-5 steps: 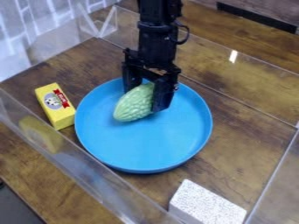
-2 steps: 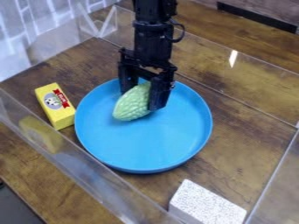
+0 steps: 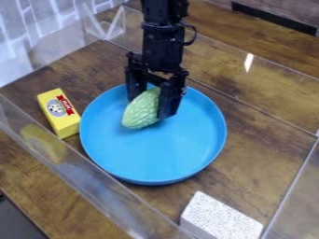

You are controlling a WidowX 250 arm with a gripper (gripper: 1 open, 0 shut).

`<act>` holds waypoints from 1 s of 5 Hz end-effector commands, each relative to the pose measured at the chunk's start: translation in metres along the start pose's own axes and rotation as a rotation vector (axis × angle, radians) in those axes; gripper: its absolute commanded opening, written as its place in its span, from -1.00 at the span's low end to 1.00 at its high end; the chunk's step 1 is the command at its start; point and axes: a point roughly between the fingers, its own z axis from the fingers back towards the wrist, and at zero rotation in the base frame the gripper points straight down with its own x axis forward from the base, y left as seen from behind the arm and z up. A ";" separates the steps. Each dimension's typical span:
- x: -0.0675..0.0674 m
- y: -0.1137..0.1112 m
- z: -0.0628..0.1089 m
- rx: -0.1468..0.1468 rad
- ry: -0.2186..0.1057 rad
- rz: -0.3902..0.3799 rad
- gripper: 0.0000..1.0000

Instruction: Put the green object in the blue tray

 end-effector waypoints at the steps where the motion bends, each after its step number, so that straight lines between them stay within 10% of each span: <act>1: 0.006 0.005 0.024 0.013 -0.074 0.013 1.00; 5: 0.008 0.004 0.025 0.003 -0.068 0.021 1.00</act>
